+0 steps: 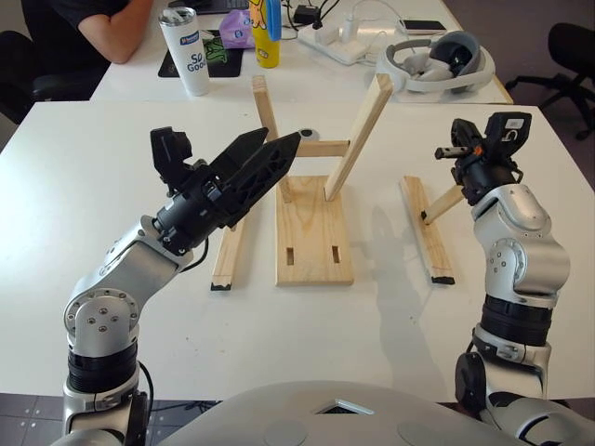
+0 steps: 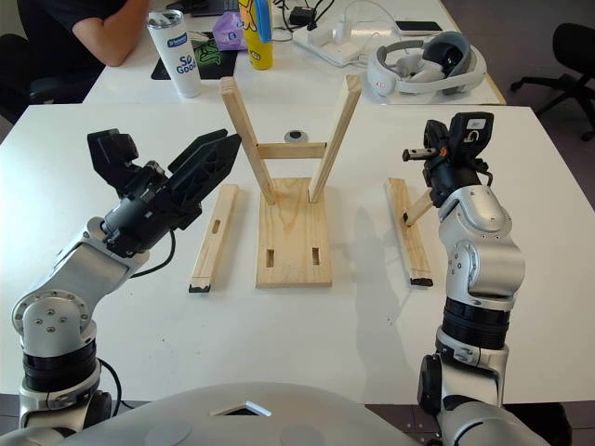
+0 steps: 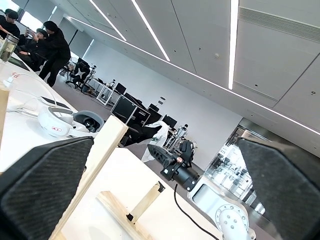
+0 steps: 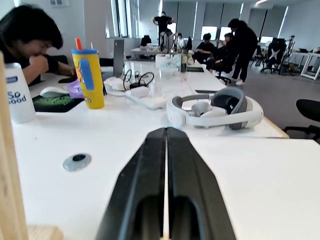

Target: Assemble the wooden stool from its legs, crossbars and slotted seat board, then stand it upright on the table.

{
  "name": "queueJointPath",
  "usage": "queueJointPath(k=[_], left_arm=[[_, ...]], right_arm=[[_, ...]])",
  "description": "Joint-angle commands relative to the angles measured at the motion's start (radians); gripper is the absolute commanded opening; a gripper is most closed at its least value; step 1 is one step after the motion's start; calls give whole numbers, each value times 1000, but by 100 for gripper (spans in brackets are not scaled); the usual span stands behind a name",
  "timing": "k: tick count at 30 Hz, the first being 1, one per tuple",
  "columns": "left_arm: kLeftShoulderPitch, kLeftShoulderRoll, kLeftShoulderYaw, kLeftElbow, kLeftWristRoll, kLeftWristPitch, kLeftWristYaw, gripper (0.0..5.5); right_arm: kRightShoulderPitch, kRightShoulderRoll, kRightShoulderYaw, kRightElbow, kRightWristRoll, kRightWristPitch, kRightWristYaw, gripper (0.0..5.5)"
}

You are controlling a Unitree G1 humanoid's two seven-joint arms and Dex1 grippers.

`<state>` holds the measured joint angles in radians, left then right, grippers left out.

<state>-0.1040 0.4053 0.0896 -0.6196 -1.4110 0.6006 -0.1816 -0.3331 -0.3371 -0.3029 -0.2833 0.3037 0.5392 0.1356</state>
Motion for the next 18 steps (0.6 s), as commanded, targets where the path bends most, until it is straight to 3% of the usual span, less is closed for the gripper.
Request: queueJointPath(k=[1, 18], left_arm=[[23, -9, 0, -24, 17, -6, 10, 532], [8, -12, -4, -6, 29, 1, -18, 532]], right_arm=[[-76, -34, -49, -9, 0, -88, -2, 3], [-31, -29, -23, 56, -20, -153, 22, 3]])
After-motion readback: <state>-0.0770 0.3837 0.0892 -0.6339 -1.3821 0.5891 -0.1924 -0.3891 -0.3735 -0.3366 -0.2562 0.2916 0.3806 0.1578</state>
